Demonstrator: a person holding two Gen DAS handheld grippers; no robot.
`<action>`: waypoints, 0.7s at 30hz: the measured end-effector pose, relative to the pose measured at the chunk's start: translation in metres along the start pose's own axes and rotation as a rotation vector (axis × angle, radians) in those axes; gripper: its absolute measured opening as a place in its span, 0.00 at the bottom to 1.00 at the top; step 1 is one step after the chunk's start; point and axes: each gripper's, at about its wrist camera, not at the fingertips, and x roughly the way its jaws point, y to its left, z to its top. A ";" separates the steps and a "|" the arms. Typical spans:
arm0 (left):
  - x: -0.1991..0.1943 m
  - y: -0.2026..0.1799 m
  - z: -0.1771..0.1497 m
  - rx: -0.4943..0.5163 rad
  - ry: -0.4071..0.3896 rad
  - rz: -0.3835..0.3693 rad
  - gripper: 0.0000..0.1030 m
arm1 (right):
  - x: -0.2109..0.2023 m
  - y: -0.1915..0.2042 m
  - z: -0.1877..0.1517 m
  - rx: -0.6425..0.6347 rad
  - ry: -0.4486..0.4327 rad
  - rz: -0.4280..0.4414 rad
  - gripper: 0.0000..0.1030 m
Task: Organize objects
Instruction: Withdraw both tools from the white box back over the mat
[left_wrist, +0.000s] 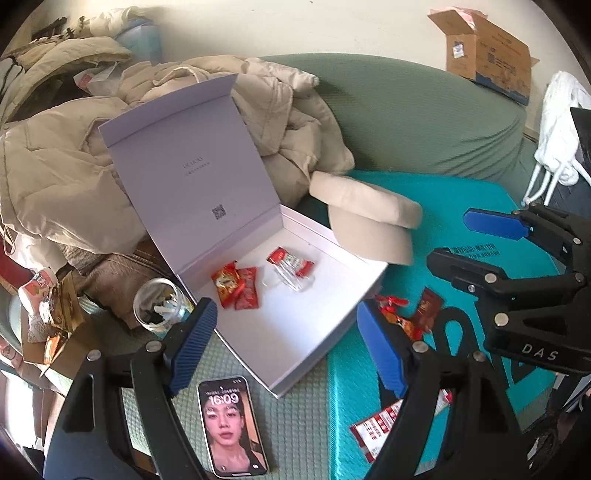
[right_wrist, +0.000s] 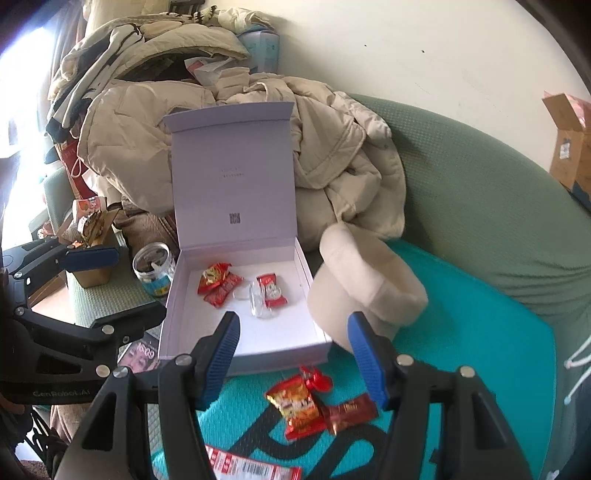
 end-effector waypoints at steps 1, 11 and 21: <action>-0.001 -0.003 -0.002 0.002 0.002 -0.004 0.75 | -0.002 -0.001 -0.003 0.004 0.003 -0.001 0.60; -0.004 -0.034 -0.029 0.031 0.027 -0.051 0.75 | -0.018 -0.009 -0.043 0.041 0.040 -0.024 0.60; 0.011 -0.063 -0.060 0.047 0.086 -0.117 0.75 | -0.019 -0.024 -0.086 0.102 0.095 -0.038 0.60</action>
